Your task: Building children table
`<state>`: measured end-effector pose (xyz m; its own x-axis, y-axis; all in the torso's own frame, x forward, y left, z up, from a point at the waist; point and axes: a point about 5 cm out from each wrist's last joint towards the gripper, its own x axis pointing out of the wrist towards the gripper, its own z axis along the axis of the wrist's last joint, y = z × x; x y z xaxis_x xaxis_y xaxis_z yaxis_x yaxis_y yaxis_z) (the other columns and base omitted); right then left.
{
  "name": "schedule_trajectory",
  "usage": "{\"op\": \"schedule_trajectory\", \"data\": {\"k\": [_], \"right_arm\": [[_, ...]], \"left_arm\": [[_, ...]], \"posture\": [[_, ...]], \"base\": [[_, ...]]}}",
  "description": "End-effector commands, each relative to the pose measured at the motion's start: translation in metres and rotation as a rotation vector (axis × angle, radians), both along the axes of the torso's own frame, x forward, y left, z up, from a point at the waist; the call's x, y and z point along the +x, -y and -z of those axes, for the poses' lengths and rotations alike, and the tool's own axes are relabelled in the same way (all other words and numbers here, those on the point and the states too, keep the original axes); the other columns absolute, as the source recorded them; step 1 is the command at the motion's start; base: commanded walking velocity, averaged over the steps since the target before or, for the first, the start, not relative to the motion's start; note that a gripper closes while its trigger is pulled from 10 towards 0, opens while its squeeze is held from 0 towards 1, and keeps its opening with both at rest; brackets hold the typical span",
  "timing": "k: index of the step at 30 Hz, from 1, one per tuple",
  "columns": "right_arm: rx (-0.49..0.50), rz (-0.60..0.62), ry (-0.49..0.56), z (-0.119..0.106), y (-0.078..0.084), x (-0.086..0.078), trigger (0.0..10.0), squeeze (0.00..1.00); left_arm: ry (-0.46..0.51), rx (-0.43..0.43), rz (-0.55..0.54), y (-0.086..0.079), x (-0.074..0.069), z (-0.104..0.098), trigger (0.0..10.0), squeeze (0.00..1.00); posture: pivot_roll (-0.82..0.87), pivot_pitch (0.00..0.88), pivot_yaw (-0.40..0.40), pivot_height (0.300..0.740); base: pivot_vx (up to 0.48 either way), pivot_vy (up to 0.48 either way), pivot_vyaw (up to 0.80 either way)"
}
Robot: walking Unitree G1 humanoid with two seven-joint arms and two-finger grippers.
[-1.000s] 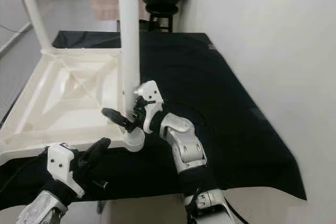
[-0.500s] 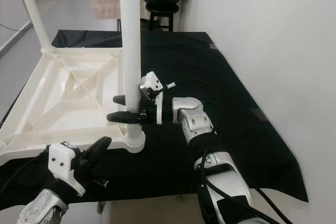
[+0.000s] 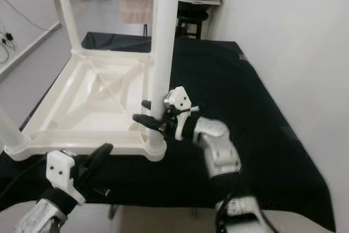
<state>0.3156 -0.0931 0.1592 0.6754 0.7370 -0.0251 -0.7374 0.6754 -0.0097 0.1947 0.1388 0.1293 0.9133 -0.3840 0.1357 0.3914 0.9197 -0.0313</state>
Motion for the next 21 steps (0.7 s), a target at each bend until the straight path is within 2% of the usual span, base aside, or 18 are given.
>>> {"op": "schedule_trajectory", "data": {"k": [1, 2, 3, 5, 8, 9, 10, 11, 12, 15, 16, 17, 18, 20, 21], "right_arm": [[-0.133, 0.299, -0.177, 0.032, 0.013, -0.012, 0.0, 0.0], [-0.133, 0.299, -0.177, 0.032, 0.013, -0.012, 0.0, 0.0], [-0.114, 0.413, -0.201, 0.032, 0.01, -0.023, 0.0, 0.0], [-0.125, 0.424, -0.196, 0.033, 0.007, -0.019, 0.0, 0.0], [-0.149, 0.444, -0.152, 0.031, 0.002, 0.006, 0.0, 0.0], [-0.149, 0.444, -0.152, 0.031, 0.002, 0.006, 0.0, 0.0], [-0.144, 0.454, -0.144, 0.028, 0.0, 0.012, 3.9, 0.0], [-0.144, 0.454, -0.144, 0.028, 0.0, 0.012, 3.9, 0.0], [-0.144, 0.47, -0.137, 0.025, -0.002, 0.015, 10.0, 0.0], [-0.136, 0.47, -0.128, 0.022, -0.003, 0.019, 10.0, 0.0], [-0.135, 0.473, -0.118, 0.017, -0.003, 0.024, 10.0, 1.0], [-0.135, 0.473, -0.118, 0.017, -0.003, 0.024, 10.0, 1.0], [-0.147, 0.466, -0.11, 0.014, -0.003, 0.03, 10.0, 1.0], [-0.147, 0.466, -0.11, 0.014, -0.003, 0.03, 10.0, 1.0], [-0.139, 0.439, -0.103, 0.008, -0.004, 0.036, 10.0, 1.0]], "left_arm": [[-0.013, 0.007, 0.01, -0.002, -0.002, 0.0, 10.0, 0.0], [-0.013, 0.007, 0.01, -0.002, -0.002, 0.0, 10.0, 0.0], [-0.014, 0.008, 0.01, -0.003, -0.003, -0.001, 10.0, 0.0], [-0.015, 0.009, 0.011, -0.002, -0.003, -0.001, 10.0, 0.0], [-0.018, 0.011, 0.009, -0.003, -0.004, 0.0, 10.0, 0.0], [-0.018, 0.011, 0.009, -0.003, -0.004, 0.0, 10.0, 0.0], [-0.018, 0.011, 0.009, -0.003, -0.004, 0.0, 10.0, 0.0], [-0.018, 0.011, 0.009, -0.003, -0.004, 0.0, 10.0, 0.0], [-0.018, 0.01, 0.008, -0.003, -0.004, 0.0, 10.0, 0.0], [-0.019, 0.01, 0.009, -0.003, -0.004, 0.0, 10.0, 0.0], [-0.021, 0.008, 0.012, -0.003, -0.004, 0.001, 10.0, 0.0], [-0.021, 0.008, 0.012, -0.003, -0.004, 0.001, 10.0, 0.0], [-0.023, 0.007, 0.015, -0.002, -0.003, 0.001, 10.0, 0.0], [-0.023, 0.007, 0.015, -0.002, -0.003, 0.001, 10.0, 0.0], [-0.025, 0.006, 0.017, -0.001, -0.003, 0.001, 10.0, 0.0]], "posture": [[0.13, 0.058, -0.073, 0.74], [0.13, 0.058, -0.073, 0.74], [0.13, 0.058, -0.073, 0.74], [0.14, 0.051, -0.074, 0.74], [0.15, 0.047, -0.075, 0.74], [0.15, 0.047, -0.075, 0.74], [0.15, 0.047, -0.075, 0.74], [0.15, 0.047, -0.075, 0.74], [0.15, 0.047, -0.075, 0.74], [0.15, 0.041, -0.067, 0.74], [0.14, 0.04, -0.063, 0.74], [0.14, 0.04, -0.063, 0.74], [0.15, 0.036, -0.068, 0.74], [0.15, 0.036, -0.068, 0.74], [0.16, 0.036, -0.074, 0.74]], "base": [[0.0, 0.0, 0.0], [0.0, 0.0, 0.0], [0.0, 0.0, 0.0], [0.0, 0.0, 0.0], [0.0, 0.0, 0.0], [0.0, 0.0, 0.0], [0.0, 0.0, 0.0], [0.0, 0.0, 0.0], [0.0, 0.0, 0.0], [0.0, 0.0, 0.0], [0.0, 0.0, 0.0], [0.0, 0.0, 0.0], [0.0, 0.0, 0.0], [0.0, 0.0, 0.0], [0.0, 0.0, 0.0]]}}
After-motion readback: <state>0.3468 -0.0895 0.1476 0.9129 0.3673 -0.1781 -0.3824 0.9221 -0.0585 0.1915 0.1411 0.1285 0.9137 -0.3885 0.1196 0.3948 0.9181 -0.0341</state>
